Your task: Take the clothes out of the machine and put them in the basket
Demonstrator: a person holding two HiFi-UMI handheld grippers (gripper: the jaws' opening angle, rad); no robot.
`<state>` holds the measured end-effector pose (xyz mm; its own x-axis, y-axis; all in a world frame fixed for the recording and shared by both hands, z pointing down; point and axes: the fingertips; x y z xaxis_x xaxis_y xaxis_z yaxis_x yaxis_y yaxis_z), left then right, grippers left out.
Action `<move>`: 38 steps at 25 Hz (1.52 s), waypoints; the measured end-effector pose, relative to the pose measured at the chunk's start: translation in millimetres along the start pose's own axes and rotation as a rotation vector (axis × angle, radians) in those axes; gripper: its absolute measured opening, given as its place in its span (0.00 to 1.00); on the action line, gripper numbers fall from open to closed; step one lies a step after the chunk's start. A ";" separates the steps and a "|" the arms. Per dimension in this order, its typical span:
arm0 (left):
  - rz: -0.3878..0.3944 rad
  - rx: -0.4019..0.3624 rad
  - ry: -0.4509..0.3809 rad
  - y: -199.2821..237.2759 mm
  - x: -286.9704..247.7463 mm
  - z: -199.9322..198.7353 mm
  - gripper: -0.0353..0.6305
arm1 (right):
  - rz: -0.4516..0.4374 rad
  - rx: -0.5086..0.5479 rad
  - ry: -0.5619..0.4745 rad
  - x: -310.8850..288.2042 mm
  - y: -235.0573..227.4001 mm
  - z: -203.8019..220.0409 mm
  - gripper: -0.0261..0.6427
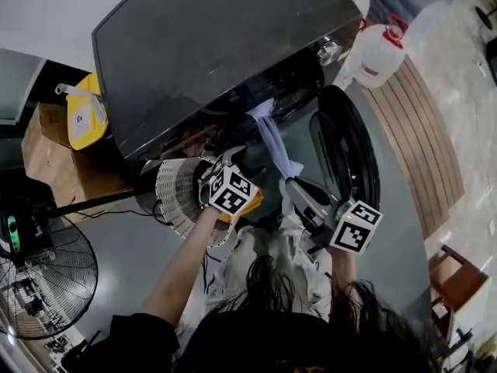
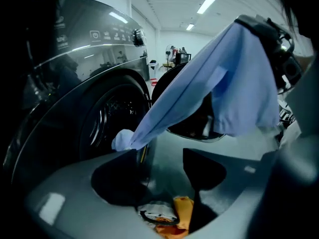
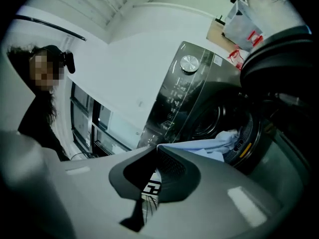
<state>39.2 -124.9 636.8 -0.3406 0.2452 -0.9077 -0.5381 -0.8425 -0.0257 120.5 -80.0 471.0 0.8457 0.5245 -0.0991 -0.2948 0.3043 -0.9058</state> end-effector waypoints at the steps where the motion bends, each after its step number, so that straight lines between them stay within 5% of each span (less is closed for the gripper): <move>1: 0.002 -0.015 0.003 0.6 -5.6 -5.8 0.48 | -0.022 0.000 -0.003 4.2 6.4 -3.2 0.07; 10: 0.019 -0.143 -0.050 1.7 -33.1 -56.0 0.47 | -0.085 0.084 0.037 24.8 39.5 -16.6 0.07; 13: 0.020 -0.145 -0.092 -2.1 -33.1 -71.3 0.22 | -0.076 0.084 0.030 28.7 36.4 -17.2 0.07; 14: 0.016 -0.133 -0.104 -1.4 -31.6 -74.0 0.11 | -0.072 0.083 0.025 30.0 34.6 -17.6 0.07; 23: 0.016 0.110 -0.241 21.2 23.9 -69.0 0.09 | 0.073 0.155 0.031 44.9 7.7 -28.9 0.07; 30: -0.004 0.181 -0.381 21.8 93.6 -83.1 0.09 | 0.288 0.349 0.289 34.7 -26.9 -13.9 0.07; 38: -0.020 0.238 -0.528 -0.2 176.0 -105.2 0.09 | 0.360 0.456 0.471 12.3 -30.9 0.1 0.07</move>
<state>60.5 -132.0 433.0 -0.6343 0.5172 -0.5746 -0.6860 -0.7192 0.1099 140.0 -82.8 497.8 0.7327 0.2893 -0.6159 -0.6581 0.5317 -0.5331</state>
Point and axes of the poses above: the fingertips, and each gripper's own axes: x backward along the fingers, y to its left, z out of its underside, and after that the axes turned 7 degrees about y, right-handed
